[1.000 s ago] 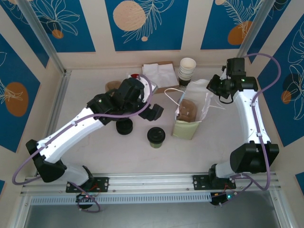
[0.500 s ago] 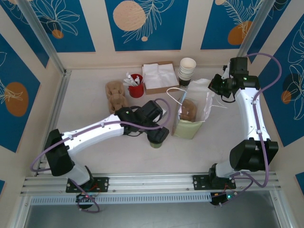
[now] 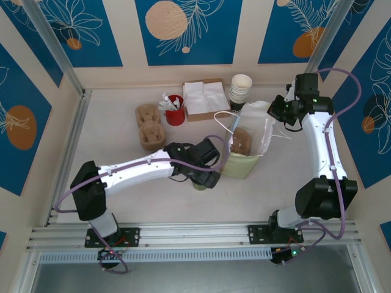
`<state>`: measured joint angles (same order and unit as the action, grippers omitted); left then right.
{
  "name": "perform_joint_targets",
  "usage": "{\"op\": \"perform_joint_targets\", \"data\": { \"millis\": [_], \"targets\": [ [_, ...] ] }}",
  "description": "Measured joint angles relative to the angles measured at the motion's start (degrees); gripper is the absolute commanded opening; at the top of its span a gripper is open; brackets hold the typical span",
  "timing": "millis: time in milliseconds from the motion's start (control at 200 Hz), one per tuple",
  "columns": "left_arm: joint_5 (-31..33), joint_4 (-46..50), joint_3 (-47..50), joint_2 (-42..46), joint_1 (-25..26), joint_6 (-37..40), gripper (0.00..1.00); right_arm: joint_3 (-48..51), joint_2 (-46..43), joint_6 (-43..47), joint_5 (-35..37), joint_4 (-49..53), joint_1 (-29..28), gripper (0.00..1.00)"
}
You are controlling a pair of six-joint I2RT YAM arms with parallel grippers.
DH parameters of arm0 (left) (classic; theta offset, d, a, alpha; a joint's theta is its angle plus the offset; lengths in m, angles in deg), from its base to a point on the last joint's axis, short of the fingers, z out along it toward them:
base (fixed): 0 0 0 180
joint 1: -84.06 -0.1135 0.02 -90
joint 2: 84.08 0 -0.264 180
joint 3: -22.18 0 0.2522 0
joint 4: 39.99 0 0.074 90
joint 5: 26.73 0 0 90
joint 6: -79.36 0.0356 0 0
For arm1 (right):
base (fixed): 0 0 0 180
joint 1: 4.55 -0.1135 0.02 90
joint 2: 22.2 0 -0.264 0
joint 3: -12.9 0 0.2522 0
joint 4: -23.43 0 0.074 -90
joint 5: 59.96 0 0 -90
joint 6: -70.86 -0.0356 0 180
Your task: Pack the takeout coffee
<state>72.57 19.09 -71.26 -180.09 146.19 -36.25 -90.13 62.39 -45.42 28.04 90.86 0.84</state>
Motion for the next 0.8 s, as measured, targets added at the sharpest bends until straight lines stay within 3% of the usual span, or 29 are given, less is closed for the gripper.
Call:
{"op": "perform_joint_targets", "data": {
  "millis": [350,800],
  "targets": [
    [1.53,1.57,-0.63,-0.87,0.42,-2.01,0.84,0.00,0.07,0.00,-0.24,-0.02,0.33,0.00],
    [4.13,3.06,-0.63,-0.92,0.55,-3.04,0.78,0.00,0.61,0.44,-0.66,-0.02,0.59,0.00]
  ]
}}
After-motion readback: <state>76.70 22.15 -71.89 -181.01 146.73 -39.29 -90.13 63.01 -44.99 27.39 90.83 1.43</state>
